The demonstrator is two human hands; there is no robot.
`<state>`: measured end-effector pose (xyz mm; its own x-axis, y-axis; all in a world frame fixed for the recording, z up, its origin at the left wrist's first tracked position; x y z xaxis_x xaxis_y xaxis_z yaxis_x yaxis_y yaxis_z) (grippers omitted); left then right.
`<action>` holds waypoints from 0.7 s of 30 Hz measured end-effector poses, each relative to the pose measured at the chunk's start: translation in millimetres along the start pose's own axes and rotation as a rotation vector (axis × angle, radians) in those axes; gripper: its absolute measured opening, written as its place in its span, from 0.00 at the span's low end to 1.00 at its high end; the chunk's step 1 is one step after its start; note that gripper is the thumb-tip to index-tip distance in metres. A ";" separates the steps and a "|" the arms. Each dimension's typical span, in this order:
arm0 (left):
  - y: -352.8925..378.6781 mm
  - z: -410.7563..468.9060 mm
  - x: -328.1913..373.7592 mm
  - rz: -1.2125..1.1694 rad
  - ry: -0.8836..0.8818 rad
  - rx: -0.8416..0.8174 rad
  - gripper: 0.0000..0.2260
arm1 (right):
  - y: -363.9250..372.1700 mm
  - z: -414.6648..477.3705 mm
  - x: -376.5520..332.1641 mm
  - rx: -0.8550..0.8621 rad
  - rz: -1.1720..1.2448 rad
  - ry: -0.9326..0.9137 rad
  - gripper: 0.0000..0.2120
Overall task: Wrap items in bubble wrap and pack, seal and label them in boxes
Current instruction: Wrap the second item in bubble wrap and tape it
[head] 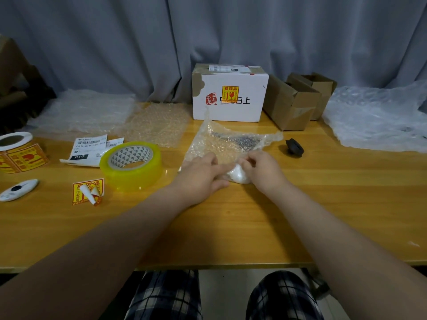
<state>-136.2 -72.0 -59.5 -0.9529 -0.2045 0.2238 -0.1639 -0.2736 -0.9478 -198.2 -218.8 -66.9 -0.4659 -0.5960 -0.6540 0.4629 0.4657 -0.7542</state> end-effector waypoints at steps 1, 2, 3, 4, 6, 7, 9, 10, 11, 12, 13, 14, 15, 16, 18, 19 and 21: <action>-0.2 1.4 -3.9 -0.090 -0.032 0.022 0.19 | -2.0 0.4 1.3 0.033 -0.008 -0.016 0.09; -0.3 3.0 -9.1 -0.195 -0.069 0.046 0.17 | -5.0 0.3 3.7 0.104 -0.012 -0.020 0.10; 0.3 5.3 -13.7 -0.278 -0.099 0.055 0.16 | -10.1 1.2 8.8 0.200 0.036 0.017 0.10; 1.4 7.6 -16.8 -0.332 -0.121 0.048 0.16 | -17.6 1.2 14.8 0.282 0.160 0.108 0.12; 3.9 12.3 -20.2 -0.391 -0.132 0.029 0.14 | -27.9 7.8 26.0 0.327 0.468 0.336 0.17; 4.9 13.2 -21.3 -0.403 -0.130 0.024 0.13 | -31.3 13.8 27.3 0.303 0.552 0.417 0.20; 6.6 12.6 -24.0 -0.420 -0.128 0.025 0.12 | -37.6 29.8 22.6 0.238 0.570 0.471 0.24; 7.2 11.6 -25.5 -0.430 -0.130 0.030 0.11 | -40.9 37.5 17.3 0.211 0.546 0.466 0.22; 7.2 11.0 -26.1 -0.433 -0.128 0.034 0.11 | -45.2 44.0 10.3 0.192 0.501 0.445 0.19; 7.2 10.8 -26.3 -0.429 -0.124 0.039 0.11 | -50.3 52.0 2.5 0.196 0.409 0.387 0.16; 7.4 11.0 -26.4 -0.425 -0.120 0.042 0.11 | -56.7 58.8 -7.3 0.227 0.286 0.306 0.13; 7.6 11.2 -26.3 -0.425 -0.120 0.044 0.11 | -62.3 64.4 -17.1 0.270 0.182 0.229 0.11; 7.8 11.5 -26.6 -0.428 -0.123 0.043 0.11 | -65.6 69.0 -24.6 0.312 0.128 0.177 0.12; 8.4 11.7 -27.5 -0.434 -0.127 0.039 0.11 | -66.5 71.9 -29.8 0.336 0.122 0.158 0.14; 9.3 11.9 -29.2 -0.441 -0.129 0.024 0.11 | -57.6 77.6 -34.7 0.293 0.136 0.160 0.14; 9.3 11.8 -29.1 -0.445 -0.128 0.022 0.12 | -47.7 79.3 -36.5 0.203 0.156 0.124 0.13; 8.7 11.4 -27.9 -0.443 -0.127 0.031 0.12 | -27.2 71.2 -42.4 -0.073 0.289 0.016 0.21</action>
<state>-108.1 -79.5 -71.4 -0.7535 -0.1747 0.6338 -0.5389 -0.3882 -0.7476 -137.4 -252.8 -14.5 -0.3347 -0.4217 -0.8427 0.5226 0.6612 -0.5383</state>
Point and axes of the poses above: each hand's wrist, its own z-axis towards the middle knuckle, its own y-axis out of the palm, x = y × z, the point moved 4 cm from there along z, towards the middle knuckle, and after that the axes turned 15 degrees about y, right-handed, at the moved point
